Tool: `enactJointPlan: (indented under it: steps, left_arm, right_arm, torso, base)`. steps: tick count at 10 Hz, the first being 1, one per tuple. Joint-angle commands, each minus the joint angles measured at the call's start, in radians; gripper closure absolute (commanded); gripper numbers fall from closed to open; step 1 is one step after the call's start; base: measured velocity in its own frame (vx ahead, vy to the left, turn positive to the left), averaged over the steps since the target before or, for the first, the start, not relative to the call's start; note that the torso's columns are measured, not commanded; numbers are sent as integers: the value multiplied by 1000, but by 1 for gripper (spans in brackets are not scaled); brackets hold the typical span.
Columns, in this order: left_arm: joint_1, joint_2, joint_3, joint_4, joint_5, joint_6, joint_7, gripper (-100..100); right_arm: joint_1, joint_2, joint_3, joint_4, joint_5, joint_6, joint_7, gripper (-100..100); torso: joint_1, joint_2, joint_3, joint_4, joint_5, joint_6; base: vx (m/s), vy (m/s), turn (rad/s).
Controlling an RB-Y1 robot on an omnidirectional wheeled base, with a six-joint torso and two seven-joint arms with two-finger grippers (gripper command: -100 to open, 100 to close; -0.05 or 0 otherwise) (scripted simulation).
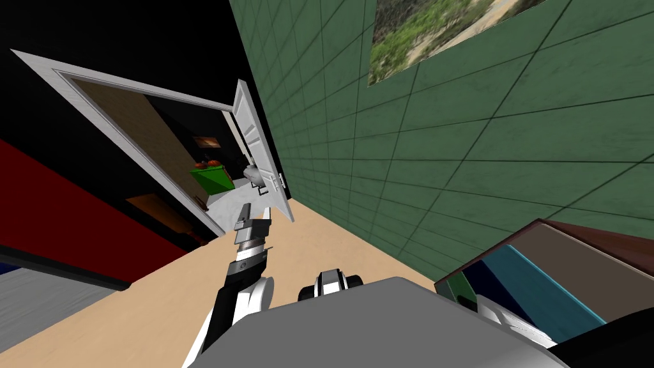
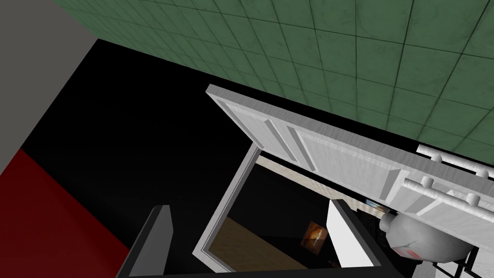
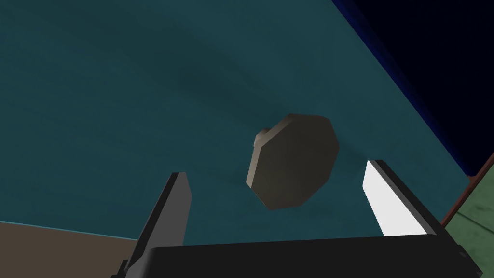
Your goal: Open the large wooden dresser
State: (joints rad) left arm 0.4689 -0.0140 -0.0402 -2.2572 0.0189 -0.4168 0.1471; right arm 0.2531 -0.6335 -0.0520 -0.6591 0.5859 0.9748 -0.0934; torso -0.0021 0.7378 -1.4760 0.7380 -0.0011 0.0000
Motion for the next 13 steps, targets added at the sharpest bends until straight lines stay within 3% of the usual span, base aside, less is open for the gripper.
enactJointPlan:
  steps: [1, 13]
  left_arm:
    - [0, 0, 0, 0, 0, 0, 0, 0]
    - [0, 0, 0, 0, 0, 0, 0, 0]
  right_arm:
    - [-3, -5, -4, -2, -6, 3, 10, 100]
    - [-19, -4, -19, -29, -31, 47, 49, 100]
  torso:
    - [4, 0, 0, 0, 2, 0]
    - [4, 1, 0, 1, 4, -1]
  base:
    - [61, 75, 5]
    - [103, 128, 22]
